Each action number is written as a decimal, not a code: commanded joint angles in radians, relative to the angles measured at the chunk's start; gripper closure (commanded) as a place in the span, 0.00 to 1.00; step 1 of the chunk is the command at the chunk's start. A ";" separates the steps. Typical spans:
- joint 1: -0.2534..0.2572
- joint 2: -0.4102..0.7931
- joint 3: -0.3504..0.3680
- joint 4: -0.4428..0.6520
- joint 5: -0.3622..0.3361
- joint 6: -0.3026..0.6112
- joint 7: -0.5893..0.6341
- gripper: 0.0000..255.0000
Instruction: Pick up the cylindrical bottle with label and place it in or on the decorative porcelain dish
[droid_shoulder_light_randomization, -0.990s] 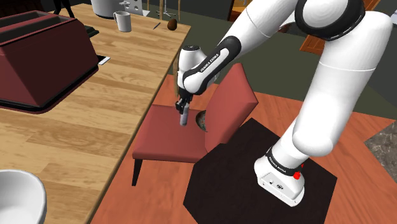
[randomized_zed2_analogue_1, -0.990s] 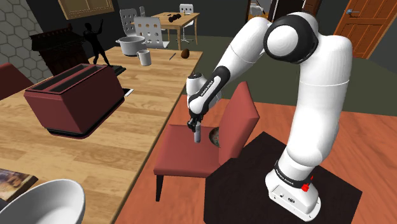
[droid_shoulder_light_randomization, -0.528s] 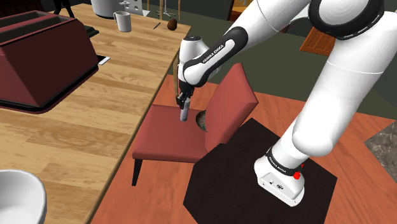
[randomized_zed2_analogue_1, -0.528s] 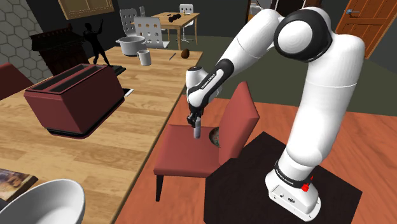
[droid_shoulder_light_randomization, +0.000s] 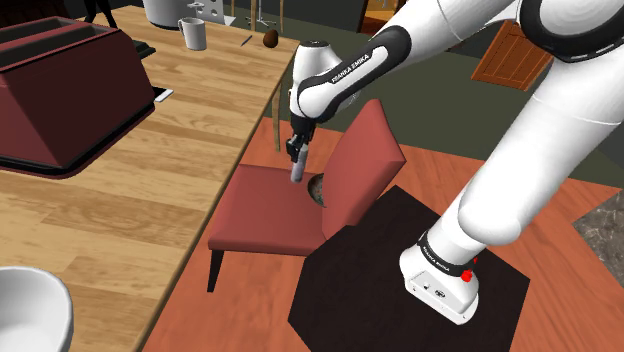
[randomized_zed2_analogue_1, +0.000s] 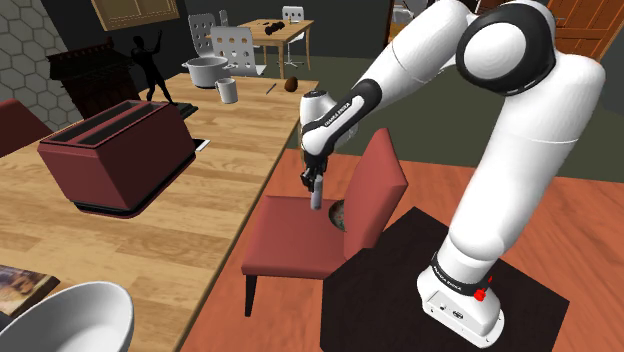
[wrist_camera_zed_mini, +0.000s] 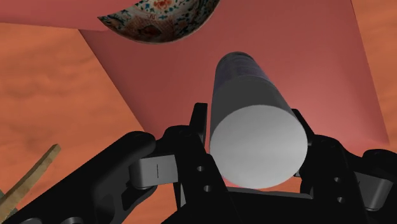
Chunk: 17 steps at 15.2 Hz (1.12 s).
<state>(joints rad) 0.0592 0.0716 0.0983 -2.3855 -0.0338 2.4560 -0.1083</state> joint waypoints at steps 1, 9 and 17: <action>-0.024 -0.050 -0.018 -0.047 0.009 -0.002 -0.050 1.00; -0.117 -0.230 -0.123 -0.185 0.007 -0.041 -0.247 1.00; -0.150 -0.193 -0.138 -0.230 0.003 0.042 -0.291 1.00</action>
<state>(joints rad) -0.0752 -0.1397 -0.0244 -2.5957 -0.0246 2.5166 -0.4008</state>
